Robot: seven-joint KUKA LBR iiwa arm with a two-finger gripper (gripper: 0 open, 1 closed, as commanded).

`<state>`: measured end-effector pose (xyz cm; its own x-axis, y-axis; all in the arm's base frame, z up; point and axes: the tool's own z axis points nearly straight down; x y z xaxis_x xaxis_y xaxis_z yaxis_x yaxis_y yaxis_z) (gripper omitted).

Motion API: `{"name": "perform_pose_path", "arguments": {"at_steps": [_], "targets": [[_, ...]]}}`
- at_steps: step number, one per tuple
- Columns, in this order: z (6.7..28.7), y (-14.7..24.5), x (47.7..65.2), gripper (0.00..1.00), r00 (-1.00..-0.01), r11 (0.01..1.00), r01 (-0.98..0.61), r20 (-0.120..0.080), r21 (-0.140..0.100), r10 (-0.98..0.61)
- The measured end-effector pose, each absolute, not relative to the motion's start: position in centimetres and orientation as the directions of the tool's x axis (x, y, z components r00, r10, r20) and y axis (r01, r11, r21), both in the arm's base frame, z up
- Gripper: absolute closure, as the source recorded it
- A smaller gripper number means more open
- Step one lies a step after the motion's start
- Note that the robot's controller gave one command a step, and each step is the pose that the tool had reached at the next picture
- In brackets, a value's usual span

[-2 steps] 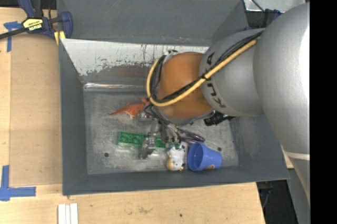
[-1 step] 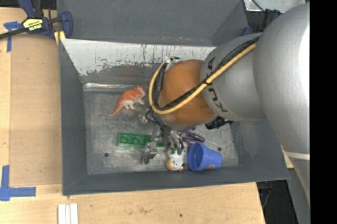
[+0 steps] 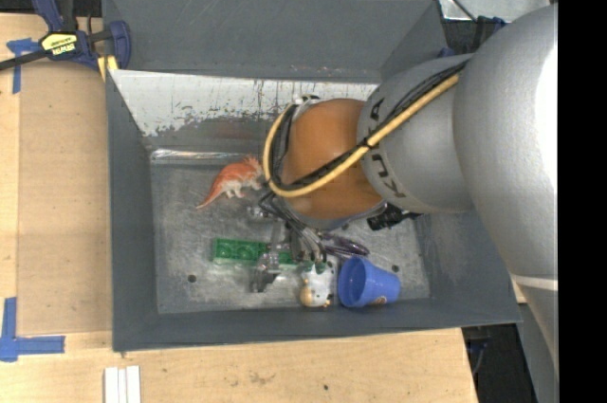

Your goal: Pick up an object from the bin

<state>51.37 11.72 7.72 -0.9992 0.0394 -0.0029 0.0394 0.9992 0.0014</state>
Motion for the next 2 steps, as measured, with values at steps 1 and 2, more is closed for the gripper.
{"name": "perform_pose_path", "arguments": {"at_steps": [1, 2], "targets": [[7.74, 11.56, 51.99, 0.00, -0.999, 0.999, 0.037, -0.004, 0.002, 0.037], [8.03, 11.74, 51.74, 1.00, -0.999, 0.999, 0.041, -0.012, 0.004, 0.041]]}}
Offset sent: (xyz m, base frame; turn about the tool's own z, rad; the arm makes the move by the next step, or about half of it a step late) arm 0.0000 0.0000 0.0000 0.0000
